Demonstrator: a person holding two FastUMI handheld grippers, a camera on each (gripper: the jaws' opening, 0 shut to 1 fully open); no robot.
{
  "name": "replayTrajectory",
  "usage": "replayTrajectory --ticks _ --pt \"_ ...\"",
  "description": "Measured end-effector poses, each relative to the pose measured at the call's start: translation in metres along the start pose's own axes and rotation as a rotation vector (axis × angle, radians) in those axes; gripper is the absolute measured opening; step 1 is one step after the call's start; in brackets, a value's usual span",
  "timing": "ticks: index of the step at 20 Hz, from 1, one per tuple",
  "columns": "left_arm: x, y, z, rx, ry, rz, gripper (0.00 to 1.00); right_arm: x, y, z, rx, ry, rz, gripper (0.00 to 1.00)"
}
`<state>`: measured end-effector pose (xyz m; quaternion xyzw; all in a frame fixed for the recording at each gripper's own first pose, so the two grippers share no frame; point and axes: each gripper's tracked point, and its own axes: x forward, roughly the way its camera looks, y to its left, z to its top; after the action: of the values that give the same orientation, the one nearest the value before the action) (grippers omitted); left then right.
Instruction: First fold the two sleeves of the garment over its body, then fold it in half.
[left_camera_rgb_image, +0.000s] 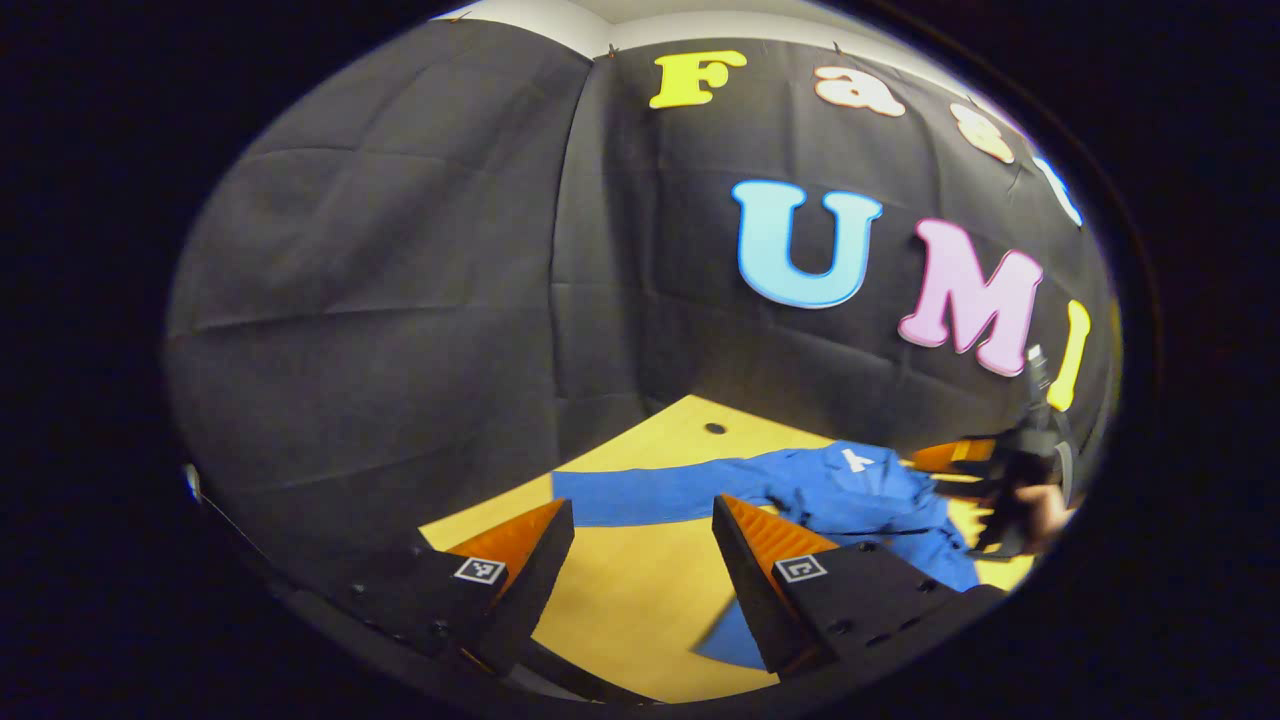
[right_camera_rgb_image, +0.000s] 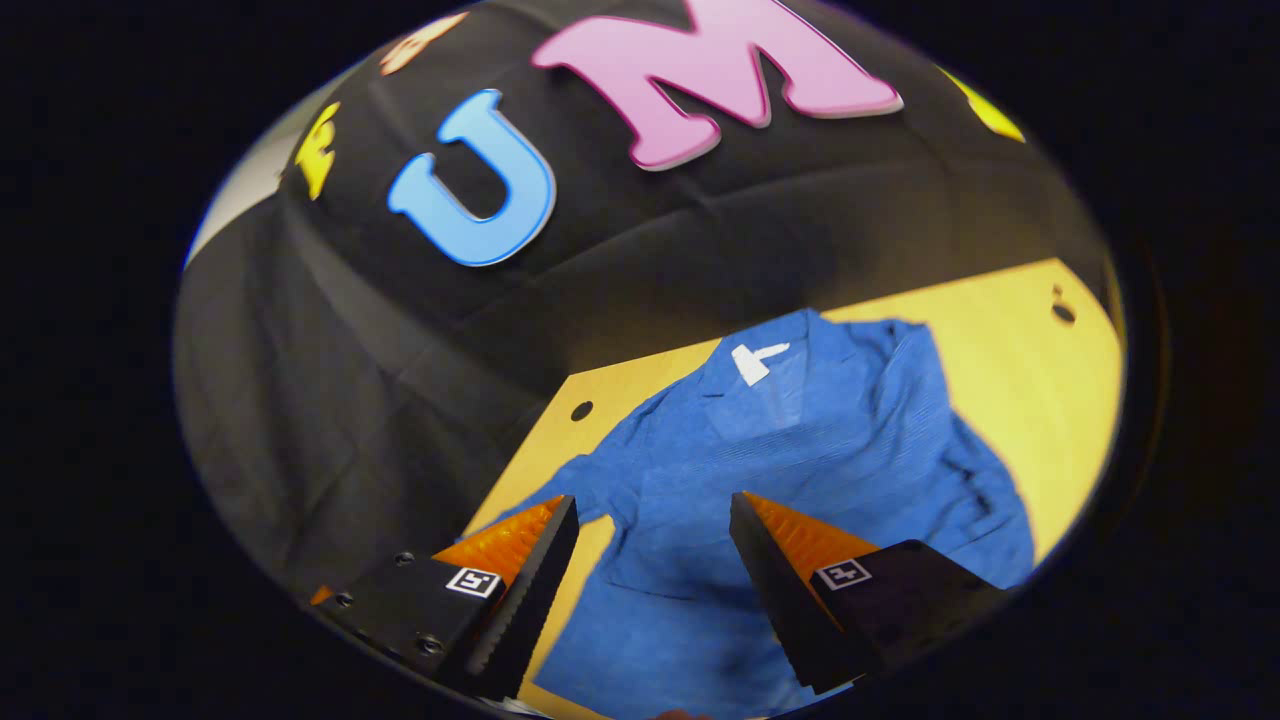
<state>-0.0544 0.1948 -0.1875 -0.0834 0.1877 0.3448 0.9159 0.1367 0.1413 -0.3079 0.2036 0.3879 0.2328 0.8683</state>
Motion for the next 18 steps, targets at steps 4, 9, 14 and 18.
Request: replayTrajectory --ticks 4,9,14,18 --pt "0.078 0.036 -0.022 0.071 0.126 0.009 0.81 -0.089 -0.001 0.019 -0.18 -0.123 -0.088 0.97" --pt "0.181 0.053 -0.057 -0.004 0.304 0.036 0.82 -0.199 -0.015 0.053 -0.324 -0.318 -0.279 0.97" --pt "0.222 0.067 -0.089 -0.012 0.504 0.141 0.83 -0.268 -0.024 0.047 -0.423 -0.35 -0.448 0.98" --pt "0.231 0.062 -0.103 -0.038 0.575 0.098 0.83 -0.283 -0.006 0.036 -0.425 -0.339 -0.46 0.96"
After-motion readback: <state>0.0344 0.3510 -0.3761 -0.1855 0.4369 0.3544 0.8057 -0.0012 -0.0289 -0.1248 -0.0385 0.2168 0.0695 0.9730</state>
